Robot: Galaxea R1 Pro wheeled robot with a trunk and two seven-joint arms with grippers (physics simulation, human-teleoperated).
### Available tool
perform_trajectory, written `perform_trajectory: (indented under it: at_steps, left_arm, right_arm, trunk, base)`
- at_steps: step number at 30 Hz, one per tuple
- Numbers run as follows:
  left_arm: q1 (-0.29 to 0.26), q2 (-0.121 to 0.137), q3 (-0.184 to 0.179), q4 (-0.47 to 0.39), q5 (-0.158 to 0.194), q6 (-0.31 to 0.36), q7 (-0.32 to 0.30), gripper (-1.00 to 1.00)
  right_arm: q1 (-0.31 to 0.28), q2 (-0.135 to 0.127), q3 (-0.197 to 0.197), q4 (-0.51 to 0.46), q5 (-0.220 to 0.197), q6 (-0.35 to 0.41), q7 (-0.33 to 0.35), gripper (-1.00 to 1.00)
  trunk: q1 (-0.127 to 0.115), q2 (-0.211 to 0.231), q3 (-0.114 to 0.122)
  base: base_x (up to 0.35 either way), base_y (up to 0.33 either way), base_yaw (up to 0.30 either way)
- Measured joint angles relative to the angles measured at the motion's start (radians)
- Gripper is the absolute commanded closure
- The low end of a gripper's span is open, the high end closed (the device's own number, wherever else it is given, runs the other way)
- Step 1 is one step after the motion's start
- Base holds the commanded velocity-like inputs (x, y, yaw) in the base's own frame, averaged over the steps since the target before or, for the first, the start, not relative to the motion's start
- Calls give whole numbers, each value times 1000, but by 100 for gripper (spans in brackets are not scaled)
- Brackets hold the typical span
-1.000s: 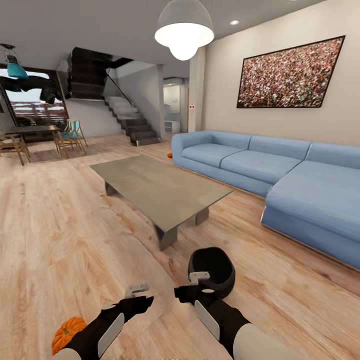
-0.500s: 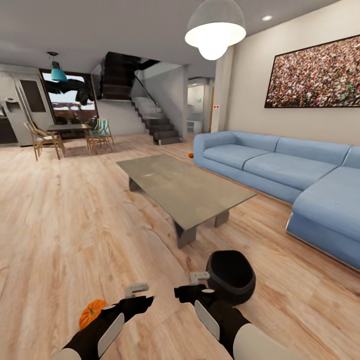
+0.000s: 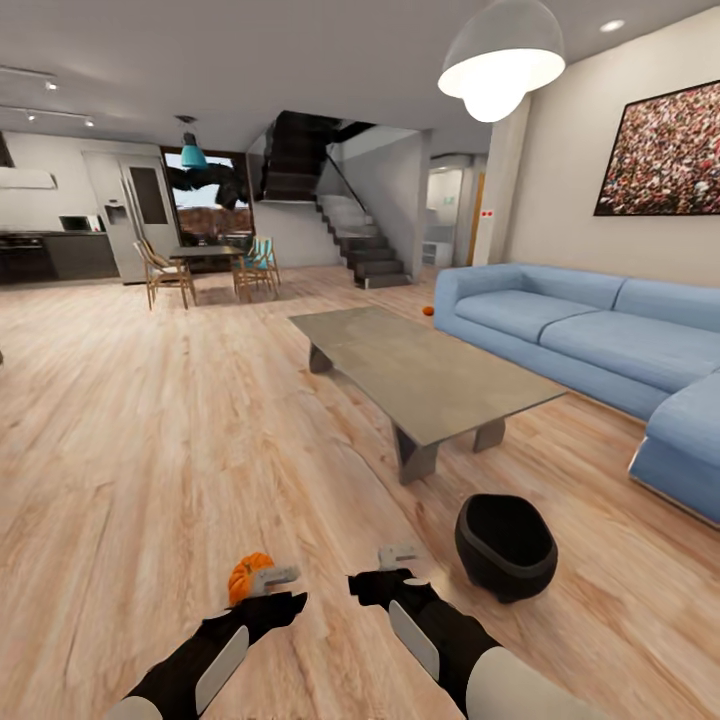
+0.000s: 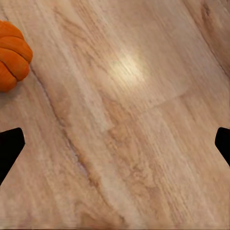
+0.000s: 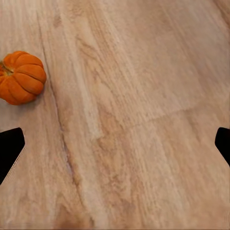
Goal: Place each of the two pumpkins and all three candles from the living room inside a cabinet in the living room (use any cabinet), then make sure every cabinet is closed, and position the cauldron so it is next to a table in the living room.
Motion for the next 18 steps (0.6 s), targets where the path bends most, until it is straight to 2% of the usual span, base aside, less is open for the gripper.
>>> perform_trajectory:
  at_steps: [7,18]
  left_arm:
    - [0,0,0,0,0,1,0,-100]
    - [0,0,0,1,0,0,0,-100]
  right_arm:
    - [0,0,0,0,0,0,0,-100]
    - [0,0,0,0,0,0,0,-100]
  trunk:
    - [0,0,0]
    - [0,0,0]
  base:
    - [-9,112,291]
    - [16,254,291]
